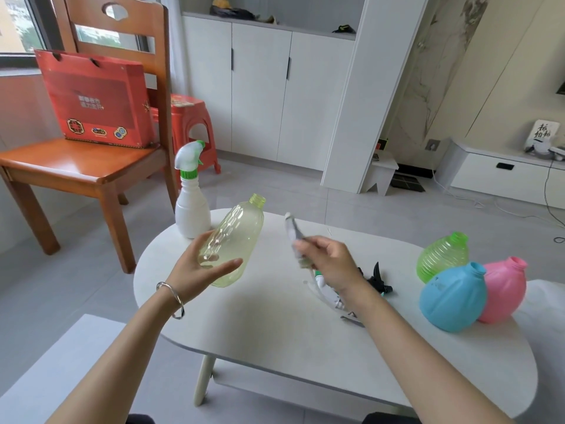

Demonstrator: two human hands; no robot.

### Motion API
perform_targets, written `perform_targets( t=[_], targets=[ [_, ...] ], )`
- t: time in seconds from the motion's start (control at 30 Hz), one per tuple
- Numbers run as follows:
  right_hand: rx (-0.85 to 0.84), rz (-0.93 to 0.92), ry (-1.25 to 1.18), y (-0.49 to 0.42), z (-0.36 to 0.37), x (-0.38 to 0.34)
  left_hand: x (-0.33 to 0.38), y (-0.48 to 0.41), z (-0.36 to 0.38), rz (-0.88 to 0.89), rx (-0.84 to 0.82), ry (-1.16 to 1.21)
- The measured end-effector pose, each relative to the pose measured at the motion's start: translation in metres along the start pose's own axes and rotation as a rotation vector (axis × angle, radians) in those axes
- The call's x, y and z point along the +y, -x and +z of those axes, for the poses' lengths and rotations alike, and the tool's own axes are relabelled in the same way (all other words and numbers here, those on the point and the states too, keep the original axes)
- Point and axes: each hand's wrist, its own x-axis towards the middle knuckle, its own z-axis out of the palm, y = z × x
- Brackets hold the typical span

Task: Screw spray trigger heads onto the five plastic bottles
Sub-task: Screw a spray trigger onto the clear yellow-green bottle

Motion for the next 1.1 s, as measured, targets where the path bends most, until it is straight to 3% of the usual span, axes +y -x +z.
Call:
perform_targets(
  t=[0.23, 0.6, 1.1],
  targets=[
    [0.046, -0.079, -0.567, -0.013, -0.029, -0.028, 0.000, 0.000, 0.005, 0.004, -0.029, -0.026],
    [0.248, -0.086, -1.003, -0.026, -0.060, -0.023, -0.010, -0.003, 0.008, -0.006, -0.029, -0.132],
    [0.238, -0.147, -1.081, -0.029, -0.063, -0.037, -0.025, -0.009, 0.011, -0.113, -0.039, -0.156]
  ],
)
